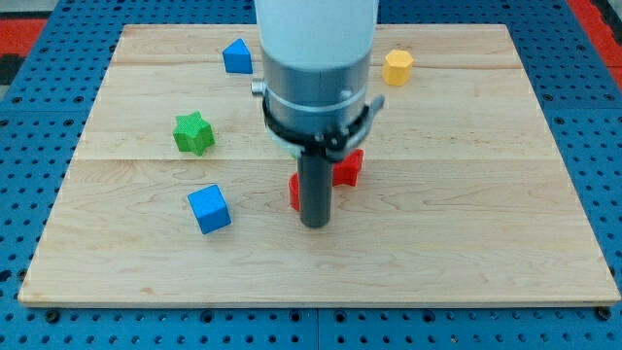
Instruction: Push blue cube beside red circle
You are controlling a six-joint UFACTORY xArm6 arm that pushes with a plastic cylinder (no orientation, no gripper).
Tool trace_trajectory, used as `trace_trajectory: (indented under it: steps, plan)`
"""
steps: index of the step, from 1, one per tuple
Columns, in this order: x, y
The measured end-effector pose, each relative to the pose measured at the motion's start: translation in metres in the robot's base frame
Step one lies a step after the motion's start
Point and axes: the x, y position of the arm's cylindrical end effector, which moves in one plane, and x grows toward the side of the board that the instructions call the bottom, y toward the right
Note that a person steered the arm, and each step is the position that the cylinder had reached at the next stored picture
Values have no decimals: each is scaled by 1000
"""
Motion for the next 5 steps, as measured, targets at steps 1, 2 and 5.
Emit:
trace_trajectory:
  steps: [1,2,5]
  plan:
    - [11,1]
    - [66,-33]
    - [33,-101]
